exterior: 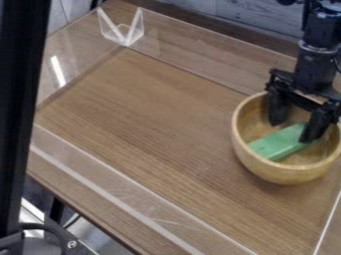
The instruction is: Remove the green block from inside the brown bowl and put it on the table
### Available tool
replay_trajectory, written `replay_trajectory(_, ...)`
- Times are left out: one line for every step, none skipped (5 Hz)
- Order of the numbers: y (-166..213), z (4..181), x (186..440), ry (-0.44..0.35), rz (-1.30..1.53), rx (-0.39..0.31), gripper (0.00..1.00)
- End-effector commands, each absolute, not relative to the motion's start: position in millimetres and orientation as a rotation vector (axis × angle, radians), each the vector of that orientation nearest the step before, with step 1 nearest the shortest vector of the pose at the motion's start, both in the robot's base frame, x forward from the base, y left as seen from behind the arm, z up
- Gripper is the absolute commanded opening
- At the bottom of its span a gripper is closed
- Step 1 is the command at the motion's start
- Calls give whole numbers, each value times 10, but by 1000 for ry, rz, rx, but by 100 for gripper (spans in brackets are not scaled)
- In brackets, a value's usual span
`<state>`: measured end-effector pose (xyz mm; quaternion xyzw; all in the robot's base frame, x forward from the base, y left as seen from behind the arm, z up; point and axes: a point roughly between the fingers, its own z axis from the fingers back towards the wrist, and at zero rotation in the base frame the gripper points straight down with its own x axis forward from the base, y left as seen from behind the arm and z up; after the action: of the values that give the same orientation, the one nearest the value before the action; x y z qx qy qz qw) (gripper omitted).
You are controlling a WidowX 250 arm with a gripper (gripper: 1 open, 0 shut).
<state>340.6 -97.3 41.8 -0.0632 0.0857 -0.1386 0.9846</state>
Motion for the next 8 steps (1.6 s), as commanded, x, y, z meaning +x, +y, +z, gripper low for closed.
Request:
replay_trajectory(-966, 545, 3425, 130, -260, -131, 100)
replay_trajectory(-913, 518, 3422, 122, -273, -90, 100)
replay_trajectory(-831, 478, 3412, 114, -286, -48, 100)
replay_trajectory(-771, 440, 3423, 119, -276, -42, 100)
replay_trajectory(-702, 404, 3434, 125, -264, -35, 100)
replay_trajectory(-630, 368, 3445, 130, -250, -27, 100)
replay_trajectory(-543, 347, 3400, 132, -229, -7, 100)
replay_trajectory(-473, 322, 3359, 132, -209, 8, 100)
